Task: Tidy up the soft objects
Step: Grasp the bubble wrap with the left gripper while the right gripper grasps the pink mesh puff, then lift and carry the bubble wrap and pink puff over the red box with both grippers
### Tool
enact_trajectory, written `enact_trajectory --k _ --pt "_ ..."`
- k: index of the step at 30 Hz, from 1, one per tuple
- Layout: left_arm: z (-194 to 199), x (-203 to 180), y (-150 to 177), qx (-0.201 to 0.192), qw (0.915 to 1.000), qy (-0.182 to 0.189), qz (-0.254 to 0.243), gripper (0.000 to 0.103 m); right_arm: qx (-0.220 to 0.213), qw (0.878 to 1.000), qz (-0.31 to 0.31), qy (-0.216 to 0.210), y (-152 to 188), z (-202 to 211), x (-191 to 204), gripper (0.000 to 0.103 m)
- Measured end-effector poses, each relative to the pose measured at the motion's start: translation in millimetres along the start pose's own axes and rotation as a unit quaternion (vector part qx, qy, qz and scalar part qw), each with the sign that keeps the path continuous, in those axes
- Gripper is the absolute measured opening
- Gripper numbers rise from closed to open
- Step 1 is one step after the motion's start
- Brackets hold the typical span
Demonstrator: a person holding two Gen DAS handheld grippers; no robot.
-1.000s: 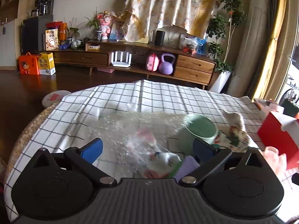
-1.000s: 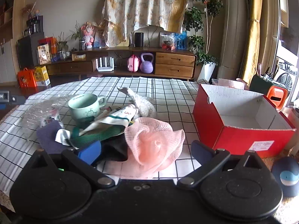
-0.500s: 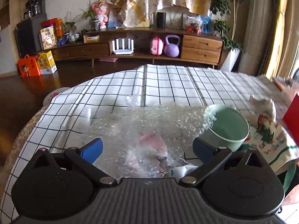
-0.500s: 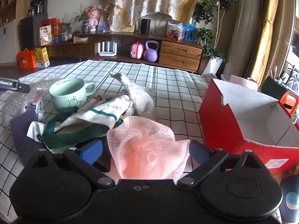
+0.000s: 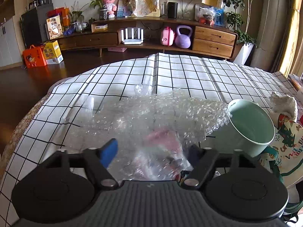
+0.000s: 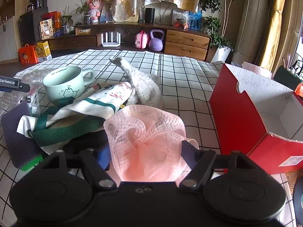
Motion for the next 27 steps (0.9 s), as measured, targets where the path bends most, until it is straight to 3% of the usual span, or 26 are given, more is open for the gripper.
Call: enact_trajectory --k 3,5,8,15,27 --pt "3 2 -2 -0.003 0.9999 0.013 0.008 0.053 -0.001 1.000 -0.004 -0.006 0 0 0 0.056" --pt "4 4 -3 -0.004 0.9997 0.020 0.013 0.034 -0.002 1.000 -0.006 -0.012 1 1 1 0.049" --pt "5 8 -6 0.000 0.9992 0.027 0.029 0.018 -0.003 1.000 -0.012 -0.015 1 3 -1 0.036" --pt "23 21 -13 -0.023 0.9984 0.034 0.040 0.008 -0.017 0.999 -0.029 -0.022 3 16 -5 0.017" --pt "72 48 -38 -0.071 0.9954 0.042 0.050 0.003 -0.062 0.997 -0.053 -0.017 1 71 -19 0.011"
Point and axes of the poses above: each gripper's, at about its wrist camera, not at the fingertips, and z roughly against the way its jaws point, x to its left, y to its underside, the point moved 8 cm from there along -z, roughly the way its jaws point, and after that the axes turned 9 degrees about z, right-handed, at the moved point
